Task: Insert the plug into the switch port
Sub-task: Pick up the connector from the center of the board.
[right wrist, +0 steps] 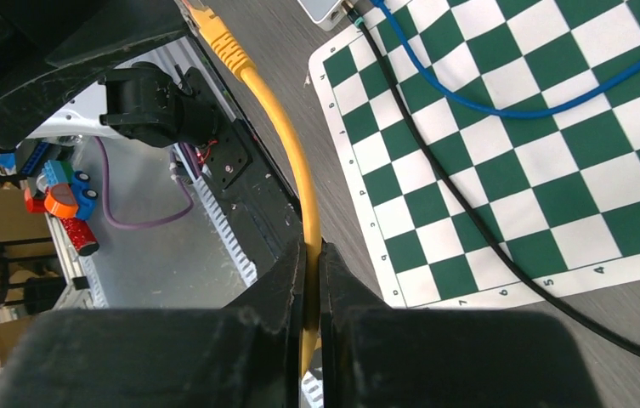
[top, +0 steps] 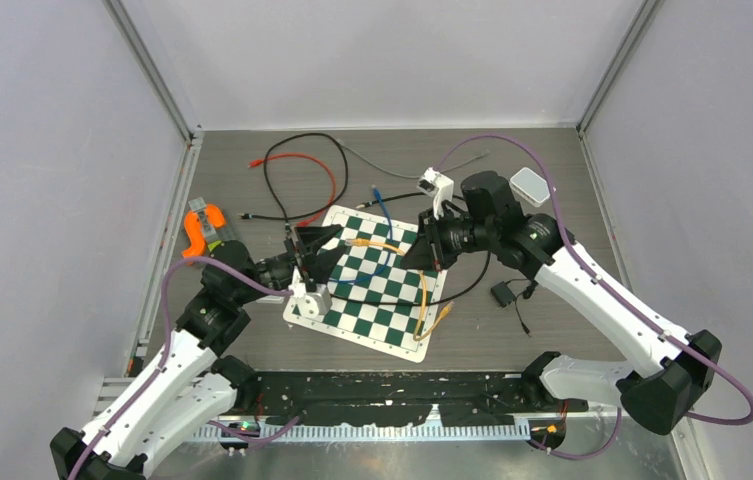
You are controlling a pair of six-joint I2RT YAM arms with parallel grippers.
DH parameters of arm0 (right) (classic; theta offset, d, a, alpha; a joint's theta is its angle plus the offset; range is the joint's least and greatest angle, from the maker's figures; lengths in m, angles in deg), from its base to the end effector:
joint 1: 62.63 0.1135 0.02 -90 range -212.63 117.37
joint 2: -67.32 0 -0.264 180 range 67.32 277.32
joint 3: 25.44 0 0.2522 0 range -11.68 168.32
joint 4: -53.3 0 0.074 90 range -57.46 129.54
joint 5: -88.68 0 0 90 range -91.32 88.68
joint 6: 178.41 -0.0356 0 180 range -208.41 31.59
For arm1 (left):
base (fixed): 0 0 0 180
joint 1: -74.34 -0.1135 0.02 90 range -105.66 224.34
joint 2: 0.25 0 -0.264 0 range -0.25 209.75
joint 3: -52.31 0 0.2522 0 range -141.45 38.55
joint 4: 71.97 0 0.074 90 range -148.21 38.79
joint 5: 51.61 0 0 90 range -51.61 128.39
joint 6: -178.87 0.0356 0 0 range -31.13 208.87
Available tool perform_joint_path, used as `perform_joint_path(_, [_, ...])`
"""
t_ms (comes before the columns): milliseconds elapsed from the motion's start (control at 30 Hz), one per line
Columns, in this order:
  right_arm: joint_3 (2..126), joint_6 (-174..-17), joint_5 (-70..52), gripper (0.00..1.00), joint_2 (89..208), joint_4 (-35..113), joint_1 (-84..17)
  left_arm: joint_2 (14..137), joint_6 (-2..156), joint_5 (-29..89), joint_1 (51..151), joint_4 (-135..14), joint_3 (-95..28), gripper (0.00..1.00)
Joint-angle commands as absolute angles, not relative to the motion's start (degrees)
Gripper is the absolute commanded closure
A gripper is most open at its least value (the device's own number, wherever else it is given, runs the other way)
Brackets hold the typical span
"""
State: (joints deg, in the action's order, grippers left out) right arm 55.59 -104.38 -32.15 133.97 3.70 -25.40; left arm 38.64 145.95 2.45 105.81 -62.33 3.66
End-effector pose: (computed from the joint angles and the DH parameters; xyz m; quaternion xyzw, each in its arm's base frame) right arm 0.1841 0.1628 0.3582 -0.2781 0.8187 0.4096 0.2909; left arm 0.1306 -0.1044 0.3222 0.6254 0.3286 -0.0633 0.7049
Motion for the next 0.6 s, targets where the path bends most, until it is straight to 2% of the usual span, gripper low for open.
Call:
perform_joint_path(0, [58.48, -107.81, -35.29, 0.95, 135.68, 6.02, -25.72, 38.98, 149.18, 1.11, 106.24, -59.48, 0.76, 0.55])
perform_joint_path(567, [56.96, -108.71, -36.65, 0.95, 138.48, 8.27, -25.79, 41.33, 155.95, 4.01, 106.33, -51.54, -0.97, 0.60])
